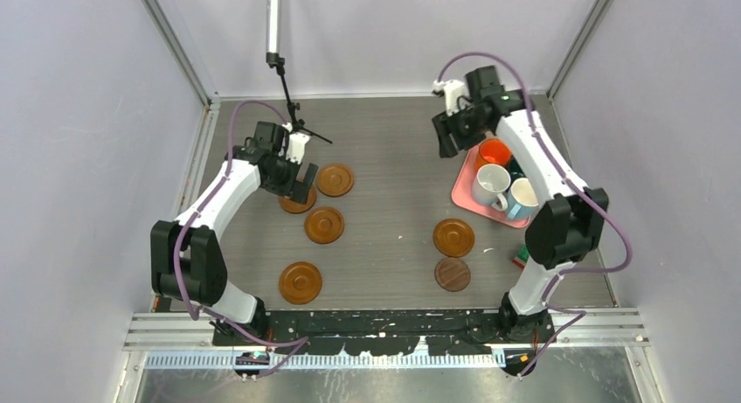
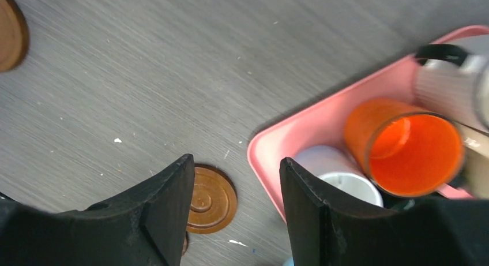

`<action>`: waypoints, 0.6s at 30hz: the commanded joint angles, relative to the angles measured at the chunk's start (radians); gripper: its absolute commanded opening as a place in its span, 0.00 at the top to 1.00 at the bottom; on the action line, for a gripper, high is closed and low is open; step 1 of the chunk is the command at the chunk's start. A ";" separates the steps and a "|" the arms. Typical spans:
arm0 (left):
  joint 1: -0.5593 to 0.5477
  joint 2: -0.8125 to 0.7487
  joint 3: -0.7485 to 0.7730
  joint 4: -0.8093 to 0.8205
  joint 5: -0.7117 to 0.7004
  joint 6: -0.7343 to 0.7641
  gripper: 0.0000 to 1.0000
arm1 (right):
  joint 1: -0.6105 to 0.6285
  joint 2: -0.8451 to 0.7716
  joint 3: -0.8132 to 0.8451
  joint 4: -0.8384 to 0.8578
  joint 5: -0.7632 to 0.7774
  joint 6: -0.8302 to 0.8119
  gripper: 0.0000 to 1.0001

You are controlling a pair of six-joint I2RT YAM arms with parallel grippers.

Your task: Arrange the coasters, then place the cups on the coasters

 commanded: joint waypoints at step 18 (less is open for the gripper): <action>-0.005 -0.041 0.020 0.006 0.024 -0.005 0.00 | 0.099 0.442 0.047 -0.037 0.327 -0.113 0.49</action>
